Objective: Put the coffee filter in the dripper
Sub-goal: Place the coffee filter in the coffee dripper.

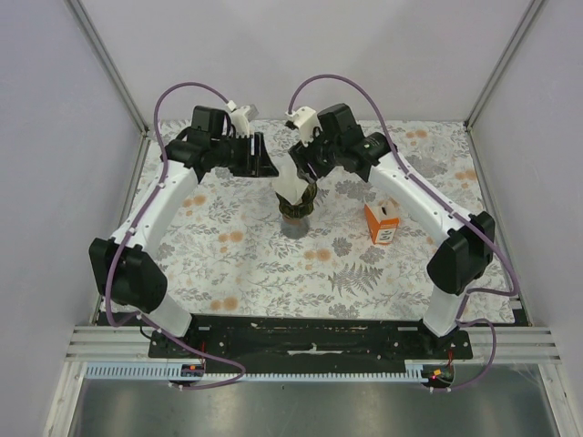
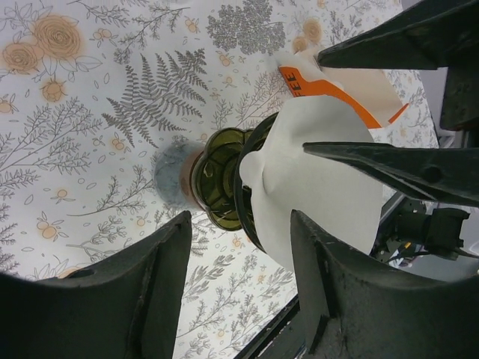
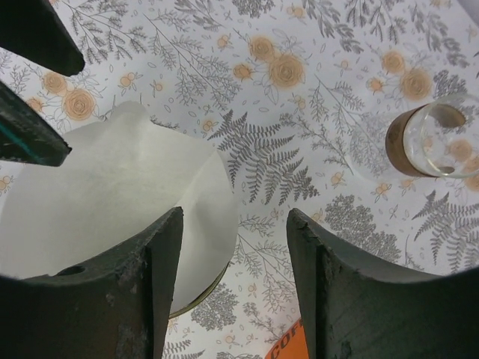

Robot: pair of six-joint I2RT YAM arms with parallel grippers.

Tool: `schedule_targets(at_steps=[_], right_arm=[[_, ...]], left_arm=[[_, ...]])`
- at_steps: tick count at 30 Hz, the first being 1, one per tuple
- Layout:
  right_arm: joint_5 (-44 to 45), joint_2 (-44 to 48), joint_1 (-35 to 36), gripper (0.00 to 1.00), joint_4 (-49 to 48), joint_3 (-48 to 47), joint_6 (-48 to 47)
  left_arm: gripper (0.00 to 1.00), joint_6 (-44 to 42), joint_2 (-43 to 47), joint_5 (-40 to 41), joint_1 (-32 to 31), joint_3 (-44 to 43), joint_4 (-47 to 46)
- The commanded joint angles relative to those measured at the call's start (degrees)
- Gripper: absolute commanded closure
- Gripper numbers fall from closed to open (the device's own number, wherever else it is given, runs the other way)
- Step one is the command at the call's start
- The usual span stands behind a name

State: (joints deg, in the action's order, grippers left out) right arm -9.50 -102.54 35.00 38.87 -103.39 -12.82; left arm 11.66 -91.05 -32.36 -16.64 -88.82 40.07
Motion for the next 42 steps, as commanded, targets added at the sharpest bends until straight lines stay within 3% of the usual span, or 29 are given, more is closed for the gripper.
schedule_targets(at_steps=[1,7,14,25,29,33,36,42], right_arm=[[1.94,-1.69,-0.29,0.35,1.20,-3.13,4.12],[1.76,-0.03,-0.02,0.33,0.59,2.22,5.00],[1.50,0.68,0.06,0.34,-0.90,5.66,5.09],[0.36,-0.90,0.06,0.38,-3.19,6.45,4.29],[-0.43,-1.08,-0.02,0.44,-3.19,6.62,4.03],[-1.75,-0.73,-0.02,0.56,-3.36,7.07,3.50],[-3.50,-0.03,-0.46,0.59,-3.63,8.03,3.33],[-9.21,1.03,-2.22,0.42,-4.77,8.13,0.17]], left_arm=[[0.38,-2.95,-0.89,3.78,-2.68,-2.77,-2.72],[0.39,-5.86,-1.94,9.59,-4.80,-0.22,-1.93],[0.47,-9.46,-1.77,14.16,-6.65,-0.31,-0.26],[0.51,-11.57,-1.42,16.10,-6.65,3.83,-2.54],[0.52,-13.42,-0.71,15.05,-7.09,3.91,-3.51],[0.52,-14.30,-0.54,12.32,-7.00,4.88,-3.60],[0.61,-14.38,-0.27,12.58,-6.91,5.23,-3.43],[0.65,-15.00,-0.01,12.15,-7.00,3.65,-2.90]])
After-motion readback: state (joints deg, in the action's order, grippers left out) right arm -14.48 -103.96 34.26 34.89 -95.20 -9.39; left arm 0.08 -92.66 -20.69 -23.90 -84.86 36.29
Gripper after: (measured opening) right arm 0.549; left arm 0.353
